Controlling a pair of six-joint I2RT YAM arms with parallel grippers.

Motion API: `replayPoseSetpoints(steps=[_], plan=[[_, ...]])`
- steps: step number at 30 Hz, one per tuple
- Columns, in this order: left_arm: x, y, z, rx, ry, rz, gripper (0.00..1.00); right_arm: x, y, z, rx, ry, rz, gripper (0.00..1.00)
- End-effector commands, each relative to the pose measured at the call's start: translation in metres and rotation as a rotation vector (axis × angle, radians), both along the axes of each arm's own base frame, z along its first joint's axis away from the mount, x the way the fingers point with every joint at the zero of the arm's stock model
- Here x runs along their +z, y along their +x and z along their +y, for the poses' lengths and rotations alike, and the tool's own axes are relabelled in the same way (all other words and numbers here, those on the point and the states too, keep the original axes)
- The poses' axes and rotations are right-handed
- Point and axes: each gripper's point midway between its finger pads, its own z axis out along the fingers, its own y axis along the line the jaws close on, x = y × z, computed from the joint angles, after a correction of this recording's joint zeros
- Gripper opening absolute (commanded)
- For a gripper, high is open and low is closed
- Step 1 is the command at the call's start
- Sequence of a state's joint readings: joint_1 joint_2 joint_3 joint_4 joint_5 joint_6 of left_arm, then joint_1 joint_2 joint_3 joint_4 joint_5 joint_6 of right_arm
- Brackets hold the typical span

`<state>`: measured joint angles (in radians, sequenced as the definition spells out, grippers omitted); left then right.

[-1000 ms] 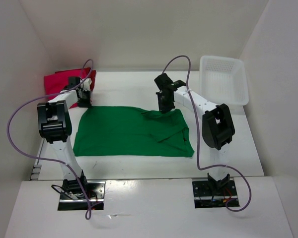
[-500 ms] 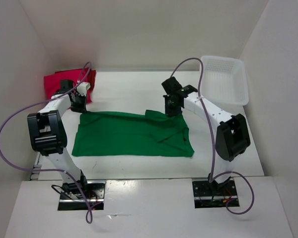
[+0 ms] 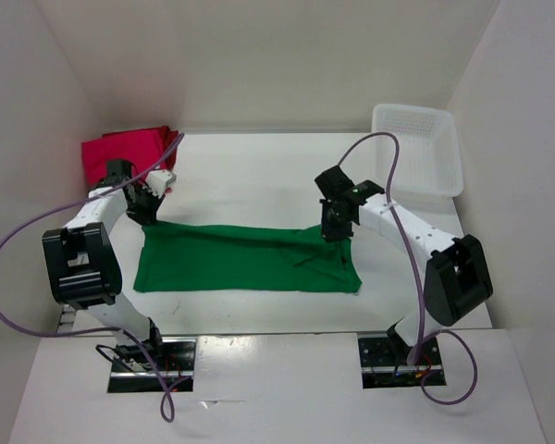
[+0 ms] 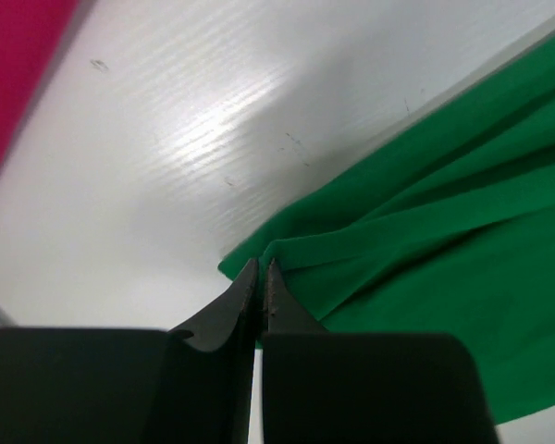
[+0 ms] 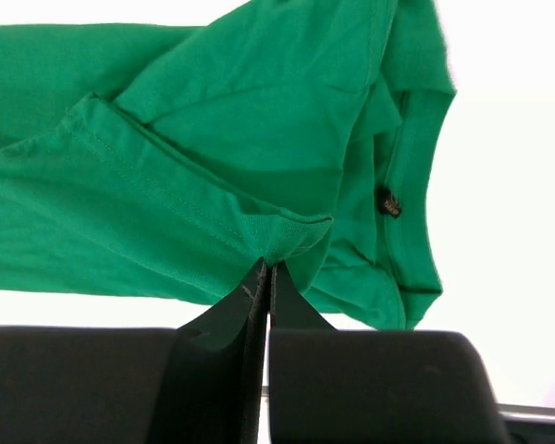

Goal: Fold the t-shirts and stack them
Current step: Fold the other side of the tshirt into a rectangle

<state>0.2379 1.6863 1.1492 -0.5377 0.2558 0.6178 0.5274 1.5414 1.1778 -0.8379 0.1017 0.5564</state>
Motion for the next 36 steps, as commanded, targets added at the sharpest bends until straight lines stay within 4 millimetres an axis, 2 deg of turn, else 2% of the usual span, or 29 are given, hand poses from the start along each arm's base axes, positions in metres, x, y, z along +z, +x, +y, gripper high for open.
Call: replayPoseSetpoints(steps=[1, 2, 3, 4, 5, 6, 7, 9, 11, 12, 15, 18, 19, 20, 22, 25, 26, 27, 29, 30, 36], plan=[[0.035, 0.028, -0.001, -0.110, 0.089, -0.159, 0.00, 0.035, 0.035, 0.003, 0.004, -0.009, -0.135, 0.00], [0.049, 0.040, -0.003, -0.120, 0.100, -0.202, 0.00, 0.027, 0.044, -0.009, -0.016, -0.067, -0.115, 0.00], [0.054, 0.050, -0.009, -0.139, 0.103, -0.224, 0.00, 0.028, 0.051, -0.009, -0.010, -0.086, -0.120, 0.00], [0.060, 0.055, -0.012, -0.148, 0.106, -0.242, 0.00, 0.037, 0.066, -0.012, -0.010, -0.093, -0.150, 0.00], [0.072, 0.067, -0.010, -0.147, 0.116, -0.281, 0.00, 0.032, 0.072, -0.013, -0.009, -0.105, -0.138, 0.00], [0.074, 0.073, -0.013, -0.154, 0.127, -0.295, 0.00, 0.035, 0.080, -0.022, -0.028, -0.116, -0.148, 0.00], [0.079, 0.077, -0.016, -0.167, 0.142, -0.305, 0.00, 0.043, 0.085, -0.020, -0.022, -0.109, -0.170, 0.00], [0.080, 0.080, -0.016, -0.185, 0.176, -0.315, 0.00, 0.038, 0.087, -0.023, -0.032, -0.116, -0.159, 0.00], [0.071, 0.072, -0.017, -0.216, 0.207, -0.291, 0.01, 0.037, 0.086, -0.020, -0.025, -0.094, -0.163, 0.00], [0.057, 0.060, -0.019, -0.219, 0.199, -0.256, 0.01, 0.032, 0.077, -0.022, -0.019, -0.093, -0.144, 0.00], [0.036, 0.036, -0.019, -0.253, 0.212, -0.190, 0.01, 0.030, 0.062, -0.019, -0.020, -0.041, -0.136, 0.00], [0.026, 0.014, -0.021, -0.278, 0.209, -0.137, 0.01, 0.029, 0.042, -0.017, -0.015, -0.027, -0.120, 0.00], [0.016, 0.002, -0.022, -0.281, 0.200, -0.102, 0.01, 0.027, 0.036, -0.013, 0.000, -0.016, -0.112, 0.00], [0.016, -0.001, -0.020, -0.284, 0.215, -0.100, 0.01, 0.019, 0.027, -0.017, -0.018, -0.022, -0.081, 0.00], [0.010, -0.016, -0.022, -0.288, 0.203, -0.057, 0.01, 0.015, 0.012, -0.010, 0.003, -0.004, -0.052, 0.00], [0.018, -0.024, -0.023, -0.288, 0.204, -0.060, 0.01, 0.005, -0.008, -0.008, 0.003, -0.015, -0.006, 0.00], [0.013, -0.030, -0.023, -0.290, 0.198, -0.038, 0.01, -0.001, -0.016, -0.005, 0.025, -0.024, 0.009, 0.00], [0.018, -0.029, -0.022, -0.293, 0.214, -0.050, 0.01, -0.001, -0.018, -0.002, 0.022, -0.019, 0.011, 0.00], [0.012, -0.041, -0.021, -0.302, 0.216, -0.012, 0.01, -0.006, -0.029, 0.000, 0.032, -0.027, 0.032, 0.00], [0.013, -0.041, -0.019, -0.309, 0.229, -0.011, 0.01, -0.006, -0.029, 0.000, 0.022, -0.024, 0.033, 0.00], [-0.019, -0.082, -0.020, -0.334, 0.221, 0.116, 0.00, -0.018, -0.048, 0.004, 0.039, -0.048, 0.085, 0.00]])
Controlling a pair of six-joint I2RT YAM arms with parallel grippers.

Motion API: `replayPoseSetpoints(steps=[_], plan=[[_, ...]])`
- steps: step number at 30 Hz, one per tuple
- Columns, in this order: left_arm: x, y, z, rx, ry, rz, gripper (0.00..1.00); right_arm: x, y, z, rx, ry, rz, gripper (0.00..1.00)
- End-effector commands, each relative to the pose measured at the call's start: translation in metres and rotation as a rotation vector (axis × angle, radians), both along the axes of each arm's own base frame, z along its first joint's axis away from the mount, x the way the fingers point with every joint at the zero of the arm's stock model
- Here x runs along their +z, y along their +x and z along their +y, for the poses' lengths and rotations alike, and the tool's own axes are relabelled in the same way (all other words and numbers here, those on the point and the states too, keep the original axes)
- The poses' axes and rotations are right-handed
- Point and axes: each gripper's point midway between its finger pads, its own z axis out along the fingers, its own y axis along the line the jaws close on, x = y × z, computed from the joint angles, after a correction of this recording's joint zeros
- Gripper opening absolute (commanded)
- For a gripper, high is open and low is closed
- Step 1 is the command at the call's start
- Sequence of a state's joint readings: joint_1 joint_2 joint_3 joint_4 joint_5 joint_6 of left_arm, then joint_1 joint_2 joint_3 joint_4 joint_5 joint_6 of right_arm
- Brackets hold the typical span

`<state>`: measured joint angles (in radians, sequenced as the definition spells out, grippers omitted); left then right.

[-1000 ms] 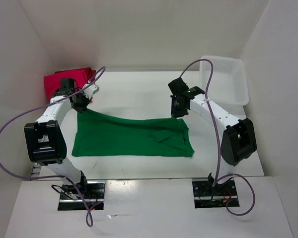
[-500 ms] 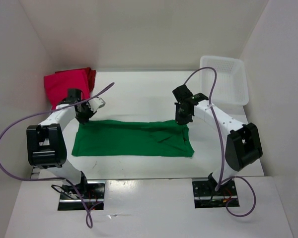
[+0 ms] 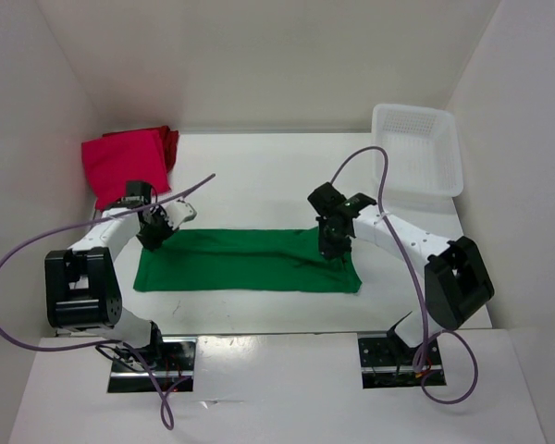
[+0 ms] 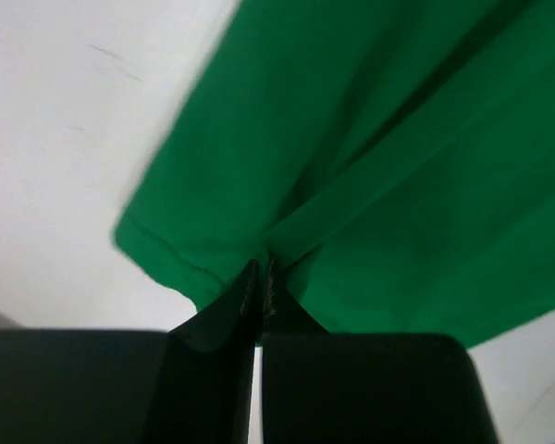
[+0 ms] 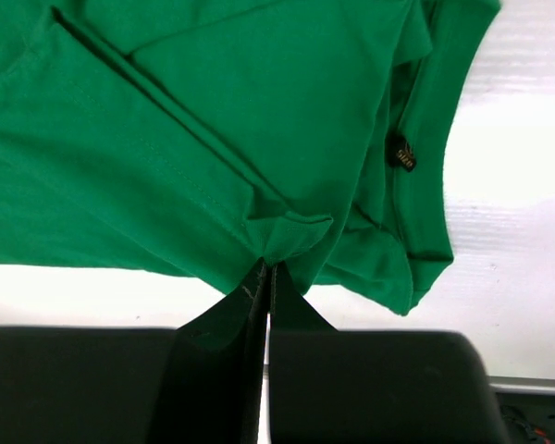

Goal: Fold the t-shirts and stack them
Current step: Fold the other side of the tshirt into a rectangle

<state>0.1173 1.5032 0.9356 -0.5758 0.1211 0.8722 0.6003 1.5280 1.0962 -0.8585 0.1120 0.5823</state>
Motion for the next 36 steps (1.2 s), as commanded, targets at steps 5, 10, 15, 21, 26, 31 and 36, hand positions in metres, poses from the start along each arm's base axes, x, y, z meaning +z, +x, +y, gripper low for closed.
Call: replayPoseSetpoints(steps=[5, 10, 15, 21, 26, 31, 36], plan=[[-0.021, -0.036, 0.005, -0.022, 0.041, 0.083, 0.00, -0.011, -0.018, 0.001, -0.005, -0.031, 0.056, 0.00], [-0.017, -0.028, 0.008, 0.006, 0.057, 0.047, 0.00, -0.013, -0.020, 0.000, -0.005, -0.036, 0.064, 0.00], [-0.012, -0.022, 0.009, 0.015, 0.056, 0.030, 0.09, -0.024, -0.030, 0.001, 0.009, -0.049, 0.117, 0.03], [-0.002, -0.028, 0.008, 0.018, 0.037, 0.055, 0.26, -0.028, -0.044, -0.002, 0.021, -0.064, 0.172, 0.46], [0.018, -0.045, 0.011, 0.026, 0.007, 0.076, 0.34, -0.008, -0.045, -0.003, 0.022, -0.041, 0.141, 0.48], [0.013, -0.084, 0.026, -0.012, 0.084, 0.171, 0.38, 0.008, -0.048, 0.000, 0.034, -0.014, 0.120, 0.50], [0.022, -0.112, 0.014, -0.099, 0.031, 0.251, 0.47, 0.020, -0.037, 0.008, 0.054, 0.016, 0.072, 0.52]])
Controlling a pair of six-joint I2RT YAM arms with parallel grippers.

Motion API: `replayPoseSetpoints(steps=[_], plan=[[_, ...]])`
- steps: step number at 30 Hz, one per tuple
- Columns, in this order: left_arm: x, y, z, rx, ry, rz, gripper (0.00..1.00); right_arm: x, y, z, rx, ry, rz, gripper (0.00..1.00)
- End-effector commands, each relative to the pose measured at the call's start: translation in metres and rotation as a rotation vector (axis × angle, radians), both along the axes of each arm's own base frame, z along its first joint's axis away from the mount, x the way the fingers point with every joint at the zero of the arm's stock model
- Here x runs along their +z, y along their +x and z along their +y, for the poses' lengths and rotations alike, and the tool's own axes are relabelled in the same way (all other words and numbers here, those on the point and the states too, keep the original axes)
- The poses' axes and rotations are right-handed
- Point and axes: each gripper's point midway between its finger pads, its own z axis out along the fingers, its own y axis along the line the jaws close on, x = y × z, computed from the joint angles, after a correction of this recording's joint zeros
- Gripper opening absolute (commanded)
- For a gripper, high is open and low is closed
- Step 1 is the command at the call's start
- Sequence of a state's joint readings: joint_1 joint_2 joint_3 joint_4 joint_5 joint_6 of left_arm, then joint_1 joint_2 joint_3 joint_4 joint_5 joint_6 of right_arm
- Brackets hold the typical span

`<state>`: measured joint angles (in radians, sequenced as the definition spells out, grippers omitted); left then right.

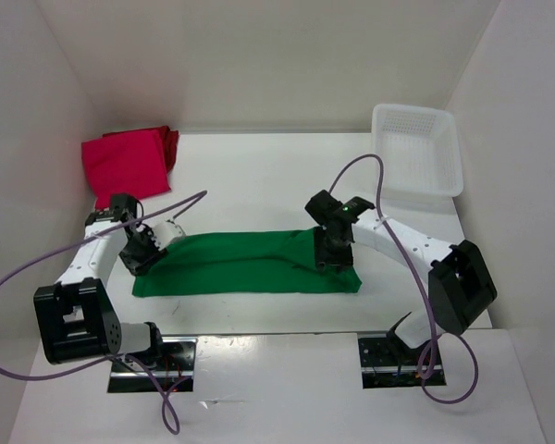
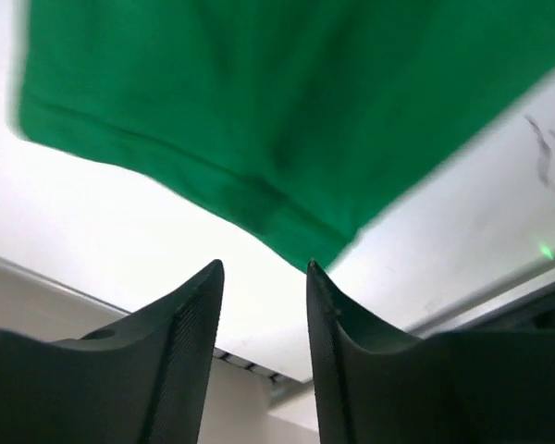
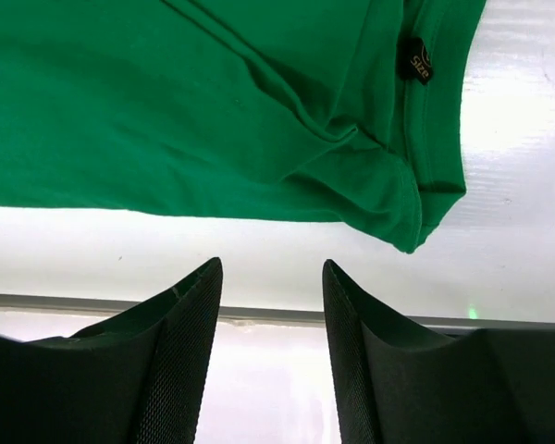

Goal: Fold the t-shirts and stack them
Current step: Fold the other side of the tshirt into a rectangle

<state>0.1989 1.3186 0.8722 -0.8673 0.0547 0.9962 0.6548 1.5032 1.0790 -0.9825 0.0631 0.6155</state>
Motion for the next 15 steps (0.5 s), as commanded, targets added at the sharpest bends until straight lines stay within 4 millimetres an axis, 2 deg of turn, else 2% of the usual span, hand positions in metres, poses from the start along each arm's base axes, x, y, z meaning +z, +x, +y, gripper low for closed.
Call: replayPoseSetpoints(steps=[1, 2, 4, 6, 8, 10, 11, 13, 15], plan=[[0.009, -0.038, -0.013, -0.099, -0.065, 0.127, 0.49, 0.021, 0.006, 0.008, 0.019, 0.040, -0.052, 0.53], [0.011, -0.039, -0.015, -0.100, -0.079, 0.138, 0.51, 0.018, 0.009, 0.008, 0.026, 0.031, -0.058, 0.53], [0.011, -0.031, -0.007, -0.049, -0.048, 0.108, 0.51, 0.018, 0.012, 0.009, 0.024, 0.030, -0.073, 0.55], [0.010, -0.017, -0.002, -0.038, -0.026, 0.059, 0.54, 0.016, 0.018, 0.007, 0.022, 0.022, -0.081, 0.59], [0.006, -0.010, -0.006, -0.022, -0.023, 0.058, 0.65, 0.014, 0.025, 0.009, 0.026, 0.029, -0.097, 0.63], [0.001, 0.005, -0.011, -0.025, 0.010, 0.018, 0.72, 0.016, 0.038, 0.008, 0.034, 0.037, -0.122, 0.67], [0.001, 0.017, -0.012, 0.000, 0.016, -0.020, 0.73, 0.020, 0.042, 0.011, 0.044, 0.046, -0.140, 0.67], [-0.004, 0.025, -0.022, 0.003, 0.008, -0.030, 0.73, 0.013, 0.049, 0.011, 0.063, 0.021, -0.145, 0.72], [-0.009, 0.034, -0.027, 0.003, 0.014, -0.051, 0.76, 0.000, 0.048, 0.000, 0.051, -0.039, -0.104, 0.77]])
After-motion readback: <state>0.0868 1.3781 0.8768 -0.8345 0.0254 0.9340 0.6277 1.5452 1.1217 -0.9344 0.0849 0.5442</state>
